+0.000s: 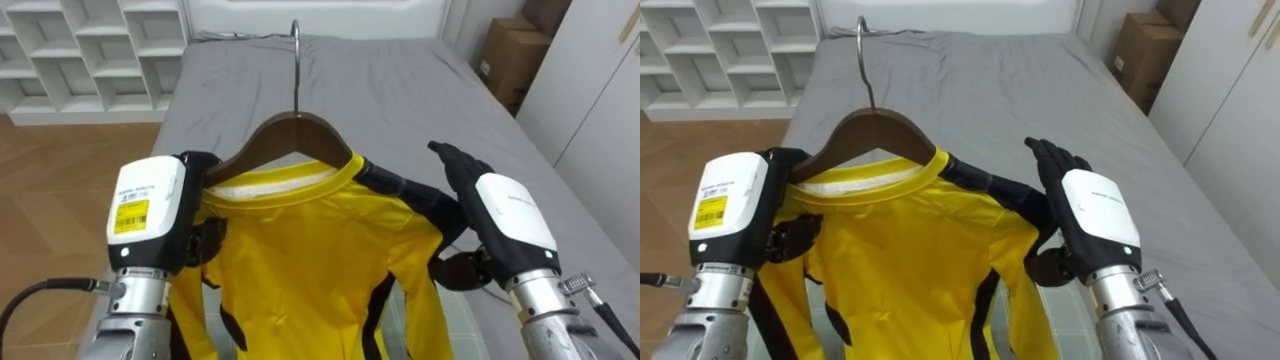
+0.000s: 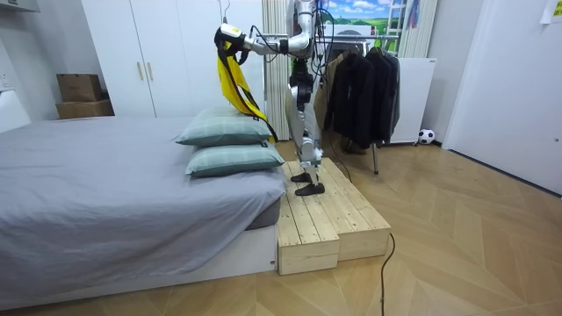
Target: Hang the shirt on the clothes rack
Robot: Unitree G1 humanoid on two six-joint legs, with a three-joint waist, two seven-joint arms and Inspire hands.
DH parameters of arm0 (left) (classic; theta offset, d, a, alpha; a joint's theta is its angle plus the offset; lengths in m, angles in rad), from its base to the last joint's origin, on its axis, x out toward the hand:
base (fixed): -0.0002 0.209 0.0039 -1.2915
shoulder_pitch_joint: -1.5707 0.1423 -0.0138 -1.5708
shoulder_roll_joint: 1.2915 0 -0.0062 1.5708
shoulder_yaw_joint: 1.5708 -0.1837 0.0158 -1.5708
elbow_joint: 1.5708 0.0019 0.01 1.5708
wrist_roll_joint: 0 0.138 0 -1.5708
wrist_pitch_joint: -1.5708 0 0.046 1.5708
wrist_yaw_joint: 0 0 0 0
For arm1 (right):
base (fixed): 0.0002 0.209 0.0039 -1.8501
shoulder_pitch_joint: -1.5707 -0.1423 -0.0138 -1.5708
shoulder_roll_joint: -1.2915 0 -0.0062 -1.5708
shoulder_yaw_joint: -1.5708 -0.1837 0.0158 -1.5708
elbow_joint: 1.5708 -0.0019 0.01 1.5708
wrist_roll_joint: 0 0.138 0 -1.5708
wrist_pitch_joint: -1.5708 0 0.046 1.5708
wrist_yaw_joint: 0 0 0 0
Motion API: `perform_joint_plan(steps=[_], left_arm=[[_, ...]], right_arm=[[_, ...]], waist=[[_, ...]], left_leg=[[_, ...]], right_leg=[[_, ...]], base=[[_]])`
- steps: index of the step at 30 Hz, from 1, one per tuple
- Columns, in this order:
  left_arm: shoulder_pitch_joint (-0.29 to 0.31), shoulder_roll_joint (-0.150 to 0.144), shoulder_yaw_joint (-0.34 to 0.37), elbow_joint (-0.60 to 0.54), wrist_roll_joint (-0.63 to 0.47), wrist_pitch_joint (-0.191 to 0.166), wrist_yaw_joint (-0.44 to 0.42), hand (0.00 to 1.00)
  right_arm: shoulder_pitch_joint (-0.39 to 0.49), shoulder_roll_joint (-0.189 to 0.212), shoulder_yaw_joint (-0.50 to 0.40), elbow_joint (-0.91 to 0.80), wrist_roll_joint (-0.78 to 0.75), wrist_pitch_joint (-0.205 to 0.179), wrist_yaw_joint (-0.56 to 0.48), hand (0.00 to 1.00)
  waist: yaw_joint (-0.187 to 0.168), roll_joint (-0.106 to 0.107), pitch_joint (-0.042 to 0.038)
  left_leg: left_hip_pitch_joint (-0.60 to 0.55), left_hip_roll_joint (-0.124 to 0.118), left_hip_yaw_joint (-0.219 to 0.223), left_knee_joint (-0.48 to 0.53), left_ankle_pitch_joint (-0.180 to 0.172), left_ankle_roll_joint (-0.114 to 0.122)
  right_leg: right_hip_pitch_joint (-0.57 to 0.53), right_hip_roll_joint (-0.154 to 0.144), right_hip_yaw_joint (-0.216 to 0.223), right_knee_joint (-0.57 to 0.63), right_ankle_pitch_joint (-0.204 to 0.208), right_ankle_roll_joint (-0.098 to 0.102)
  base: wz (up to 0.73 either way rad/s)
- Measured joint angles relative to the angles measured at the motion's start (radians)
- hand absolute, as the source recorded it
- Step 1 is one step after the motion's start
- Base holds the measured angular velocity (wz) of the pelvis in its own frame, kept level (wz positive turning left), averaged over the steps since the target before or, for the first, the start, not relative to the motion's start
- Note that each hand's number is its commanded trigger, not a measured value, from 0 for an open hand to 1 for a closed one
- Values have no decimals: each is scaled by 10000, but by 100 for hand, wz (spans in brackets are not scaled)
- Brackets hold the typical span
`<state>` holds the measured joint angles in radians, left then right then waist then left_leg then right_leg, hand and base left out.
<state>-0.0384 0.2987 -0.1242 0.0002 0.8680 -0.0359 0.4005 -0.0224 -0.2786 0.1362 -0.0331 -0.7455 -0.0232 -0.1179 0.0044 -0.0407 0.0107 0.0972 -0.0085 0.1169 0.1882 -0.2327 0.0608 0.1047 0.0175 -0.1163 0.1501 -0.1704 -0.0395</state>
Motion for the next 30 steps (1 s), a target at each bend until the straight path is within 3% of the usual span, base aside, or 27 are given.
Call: perform_joint_plan(steps=[6, 8, 9, 10, 11, 12, 13, 14, 15, 16, 19, 21, 28, 30], left_arm=[[-1, -22, -403, 0, 1, 15, -80, 100], [-4, -65, -453, 1, 4, 18, -190, 100], [-7, -75, -398, -2, 12, 26, -193, 100], [-4, -115, -285, 30, 122, 88, -192, 100], [-5, -155, -313, 32, 228, 166, -212, 100], [-64, -259, -383, 25, 440, 140, -212, 100], [-198, -361, -448, 20, 494, 8, -211, 100], [-308, -384, -494, 20, 555, -30, -211, 100], [-424, -374, -562, 15, 691, -46, -204, 100], [-365, -426, -617, 6, 691, -14, -202, 100], [-360, -418, -663, -2, 693, 82, -207, 100], [-363, -422, -657, -11, 692, 85, -209, 100], [-358, -497, -672, -34, 884, 128, -415, 100], [-358, -515, -672, -117, 893, 181, -482, 100]], right_arm=[[0, 11, 22, 0, -64, -9, 106, 0], [0, 48, 41, 3, -76, -33, 116, 0], [-49, 123, 58, 0, -96, -126, 116, 0], [-203, 114, 186, -1, -116, -214, 91, 0], [-193, 116, 245, 2, -135, -217, 59, 0], [-188, 103, 355, 7, -121, -189, 32, 0], [-190, 91, 366, 7, -96, -187, -28, 0], [-196, 102, 361, 7, -94, -182, -63, 0], [-219, 138, 222, 14, -98, -106, -100, 0], [-221, 149, 245, 10, -101, -63, -98, 0], [-224, 186, 385, 30, -92, -65, -88, 0], [-259, 190, 389, 32, -68, -56, -88, 0], [-258, 214, 489, 36, 38, 53, 15, 0], [-259, 226, 489, 37, -4, 63, 14, 0]], waist=[[17, -25, -12], [31, 1, 0], [107, -44, -13], [92, 3, -15], [12, 60, -30], [-199, 48, -18], [-318, 26, -4], [-319, 10, 9], [-288, -89, 1], [-242, -75, -53], [86, -77, -43], [48, -60, -42], [31, -50, -35], [22, -34, -24]], left_leg=[[42, 14, -254, -22, 4, 2], [116, 111, -956, -16, 26, 1], [118, 145, -1448, 19, 19, -10], [102, 202, -1604, 120, -83, -149], [103, 263, -1580, 163, -126, -264], [20, 285, -1224, 283, -143, -589], [-123, 416, -645, 50, -117, -712], [-343, 505, -453, -149, -52, -742], [-838, 605, -19, -208, 447, -529], [-726, 560, 191, -144, 570, -531], [-498, 472, 92, -168, 567, -528], [-484, 426, 50, -209, 566, -528], [-427, 312, 125, -236, 554, -506], [-440, 316, 116, -213, 509, -402]], right_leg=[[-102, 21, -30, 130, -2, 2], [-406, 127, -158, 578, -159, 87], [-669, 279, 61, -136, 66, -51], [-957, 303, 19, -544, 868, -191], [-891, 321, -35, -417, 1012, -172], [-745, 247, 49, -357, 1046, -202], [-649, 182, 481, -357, 1043, -199], [-659, 156, 740, -356, 1035, -185], [-687, 27, 1003, -307, 882, 46], [-709, -16, 905, -234, 782, 171], [-633, -70, 685, -171, 726, 250], [-515, -121, 420, -165, 723, 255], [-479, -172, 369, -162, 683, 317], [-480, -162, 331, -162, 674, 327]], base=[[4], [-20], [-51], [-43], [-5], [35], [40], [42], [33], [28], [2], [9], [-1], [0]])
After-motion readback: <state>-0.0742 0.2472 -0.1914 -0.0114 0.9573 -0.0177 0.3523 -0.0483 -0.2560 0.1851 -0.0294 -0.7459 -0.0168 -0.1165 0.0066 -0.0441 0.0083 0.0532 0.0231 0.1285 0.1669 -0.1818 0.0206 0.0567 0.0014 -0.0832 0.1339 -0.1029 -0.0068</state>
